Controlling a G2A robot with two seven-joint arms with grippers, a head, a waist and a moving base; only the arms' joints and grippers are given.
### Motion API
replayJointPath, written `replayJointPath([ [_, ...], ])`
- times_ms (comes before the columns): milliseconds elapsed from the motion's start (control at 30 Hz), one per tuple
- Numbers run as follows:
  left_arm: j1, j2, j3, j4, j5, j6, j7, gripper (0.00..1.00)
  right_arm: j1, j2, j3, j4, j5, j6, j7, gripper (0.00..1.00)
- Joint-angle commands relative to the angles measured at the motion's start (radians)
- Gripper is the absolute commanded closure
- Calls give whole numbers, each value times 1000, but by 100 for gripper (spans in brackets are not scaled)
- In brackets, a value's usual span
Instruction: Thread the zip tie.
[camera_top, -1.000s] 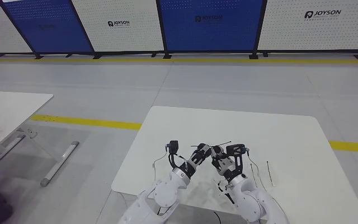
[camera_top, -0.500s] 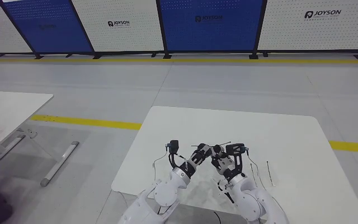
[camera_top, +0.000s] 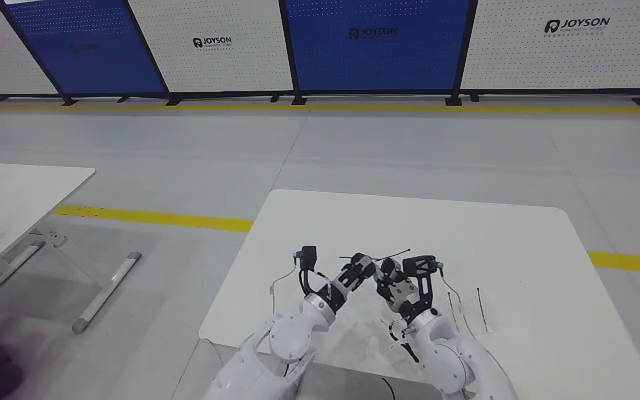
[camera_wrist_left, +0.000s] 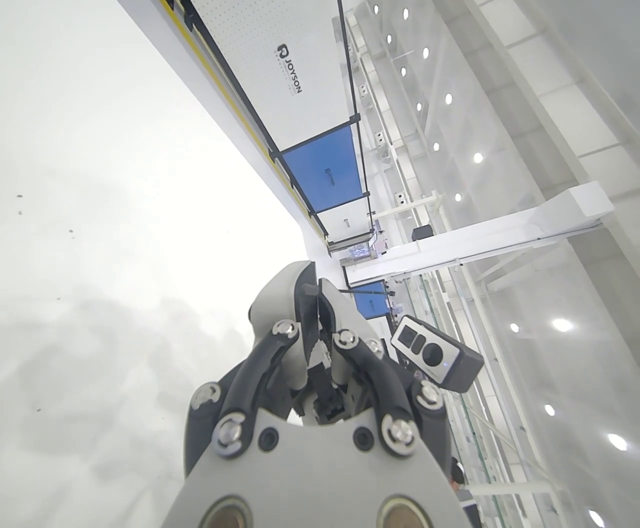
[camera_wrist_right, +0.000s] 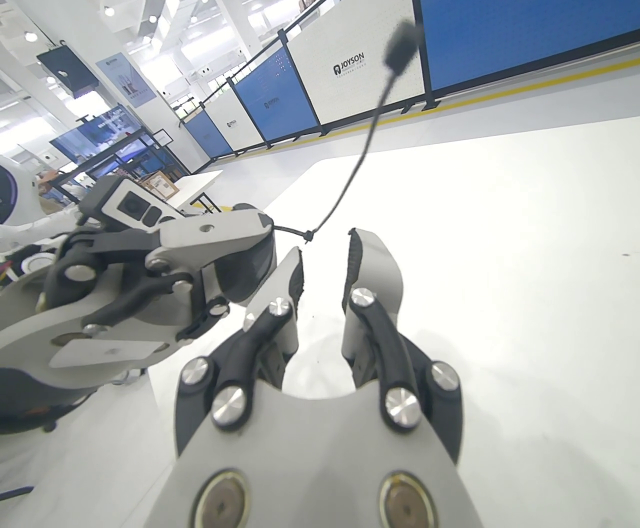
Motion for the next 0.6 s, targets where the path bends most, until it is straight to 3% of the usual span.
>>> replayJointPath([
  [0,2,4,-14,-7,4,7,-16,100,0,1,1,1,-1,-3,5,71],
  [233,11,14,-44,-27,10,27,-74,100,1,3,6,0,0,-7,9,72],
  [567,17,19,-49,-39,-7,40,-119,100,1,5,7,-2,-1,-14,15,72],
])
